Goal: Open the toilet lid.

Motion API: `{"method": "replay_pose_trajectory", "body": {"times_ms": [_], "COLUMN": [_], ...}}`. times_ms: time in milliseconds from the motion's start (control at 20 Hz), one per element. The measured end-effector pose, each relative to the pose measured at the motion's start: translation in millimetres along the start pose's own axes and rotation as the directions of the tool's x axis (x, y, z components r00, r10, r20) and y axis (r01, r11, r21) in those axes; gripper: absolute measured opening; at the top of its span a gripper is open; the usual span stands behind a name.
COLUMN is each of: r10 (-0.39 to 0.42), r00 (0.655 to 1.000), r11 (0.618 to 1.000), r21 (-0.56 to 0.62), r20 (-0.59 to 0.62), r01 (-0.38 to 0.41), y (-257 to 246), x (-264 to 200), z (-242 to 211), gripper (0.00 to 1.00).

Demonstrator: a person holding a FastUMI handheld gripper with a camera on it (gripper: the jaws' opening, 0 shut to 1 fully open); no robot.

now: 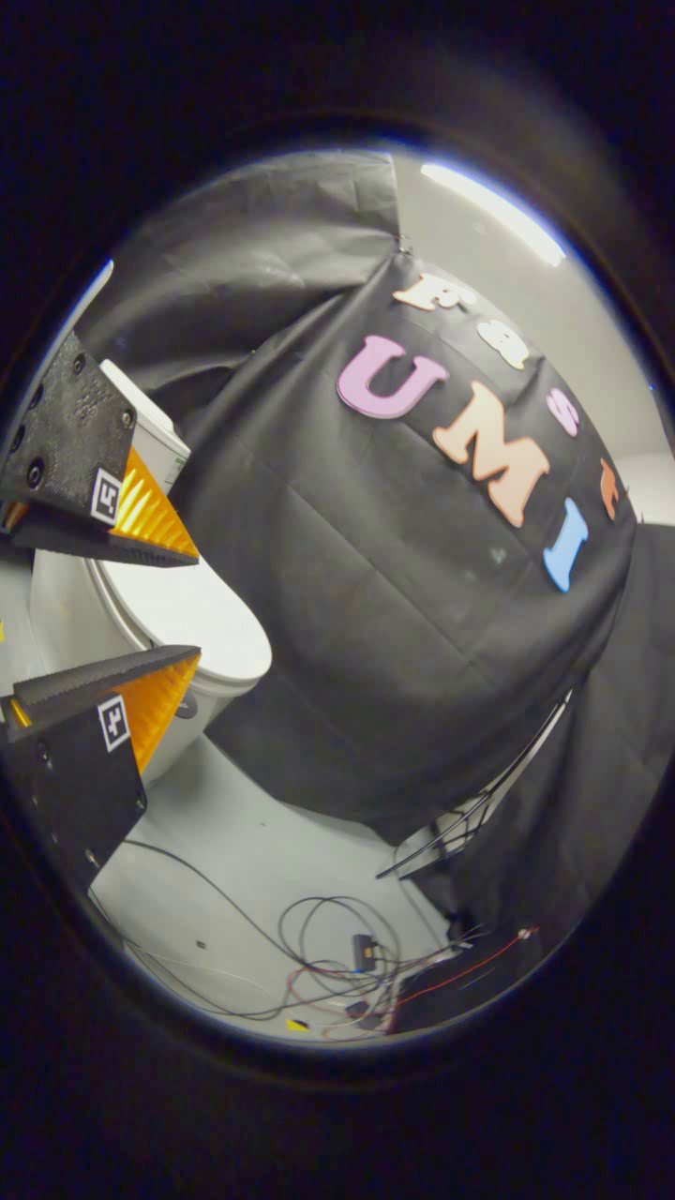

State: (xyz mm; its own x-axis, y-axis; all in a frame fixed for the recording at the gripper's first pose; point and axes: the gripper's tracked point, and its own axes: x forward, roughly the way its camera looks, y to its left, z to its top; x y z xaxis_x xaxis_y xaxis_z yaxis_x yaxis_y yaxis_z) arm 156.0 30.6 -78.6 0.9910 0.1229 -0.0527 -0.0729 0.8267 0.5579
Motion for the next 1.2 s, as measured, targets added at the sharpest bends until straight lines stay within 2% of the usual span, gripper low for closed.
{"method": "replay_pose_trajectory", "body": {"times_ms": [250,600,750,1050,1200], "r10": [-0.026,-0.051,-0.064,-0.051,-0.031], "r00": [1.000,0.997,0.997,0.998,0.999], "r11": [0.985,0.937,0.902,0.807,0.792], "r21": [0.168,0.343,0.426,0.590,0.611], "r20": [-0.012,-0.054,-0.039,0.034,0.018], "r01": [0.028,0.067,0.074,0.021,0.013], "y": [-19,-38,-48,-60,-59], "x": [25,57,71,102,108], "z": [-24,-54,-54,-41,-44], "gripper": [0.50,0.49,0.49,0.49,0.49]}}
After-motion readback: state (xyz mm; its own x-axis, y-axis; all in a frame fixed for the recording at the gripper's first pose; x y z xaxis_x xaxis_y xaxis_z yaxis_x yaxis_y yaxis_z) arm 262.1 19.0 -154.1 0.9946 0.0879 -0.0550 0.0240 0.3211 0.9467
